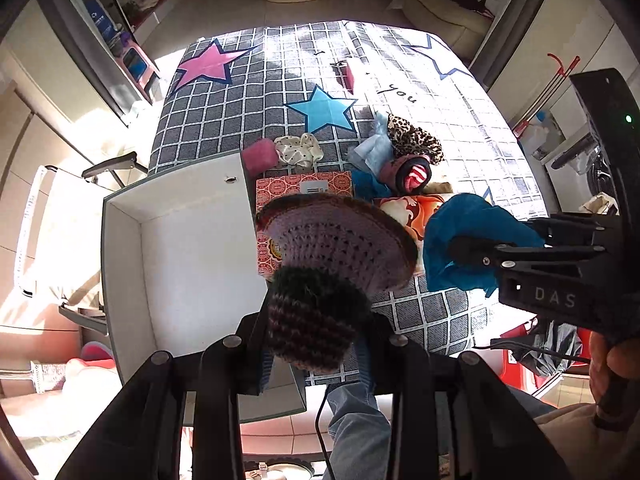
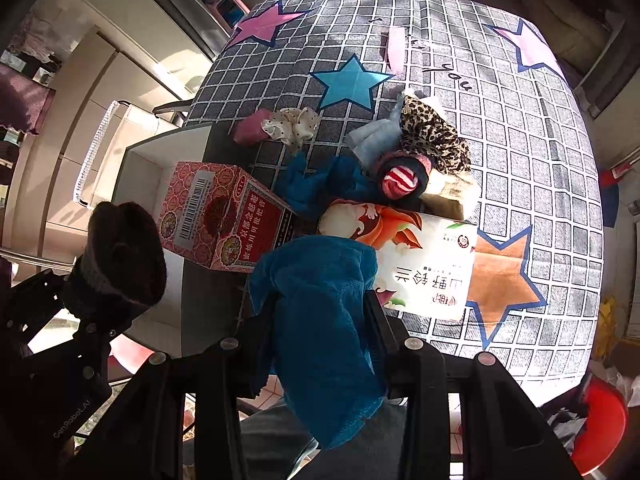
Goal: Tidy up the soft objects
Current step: 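Carry the hat and blue cloth over the open white box with both tools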
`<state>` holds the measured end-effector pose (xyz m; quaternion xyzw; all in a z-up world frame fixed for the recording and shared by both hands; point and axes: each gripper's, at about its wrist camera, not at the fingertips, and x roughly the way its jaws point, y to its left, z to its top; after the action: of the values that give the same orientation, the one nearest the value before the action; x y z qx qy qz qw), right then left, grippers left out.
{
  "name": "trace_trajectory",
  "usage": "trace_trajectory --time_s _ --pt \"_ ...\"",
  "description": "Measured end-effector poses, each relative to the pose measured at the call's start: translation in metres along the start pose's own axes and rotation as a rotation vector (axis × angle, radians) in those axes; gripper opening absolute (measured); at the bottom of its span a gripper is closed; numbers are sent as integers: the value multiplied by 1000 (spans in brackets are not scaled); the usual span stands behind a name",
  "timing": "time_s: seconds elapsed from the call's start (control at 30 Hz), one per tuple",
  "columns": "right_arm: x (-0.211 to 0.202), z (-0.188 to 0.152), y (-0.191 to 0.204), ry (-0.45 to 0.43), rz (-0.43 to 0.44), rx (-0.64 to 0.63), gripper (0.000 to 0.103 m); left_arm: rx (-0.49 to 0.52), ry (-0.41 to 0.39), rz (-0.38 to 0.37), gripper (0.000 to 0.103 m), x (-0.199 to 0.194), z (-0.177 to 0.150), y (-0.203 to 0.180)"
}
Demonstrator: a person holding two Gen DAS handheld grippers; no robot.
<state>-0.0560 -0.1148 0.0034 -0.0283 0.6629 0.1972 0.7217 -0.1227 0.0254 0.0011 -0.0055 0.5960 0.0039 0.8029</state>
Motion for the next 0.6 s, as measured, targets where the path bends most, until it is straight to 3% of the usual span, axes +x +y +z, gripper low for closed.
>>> trace_trajectory --time_s 0.23,0.6 --pt "-13 27 51 -48 9 -130 41 -105 -59 117 37 -14 -8 46" --pt "-7 40 113 -30 35 -307 41 -215 -66 157 37 -15 -24 81"
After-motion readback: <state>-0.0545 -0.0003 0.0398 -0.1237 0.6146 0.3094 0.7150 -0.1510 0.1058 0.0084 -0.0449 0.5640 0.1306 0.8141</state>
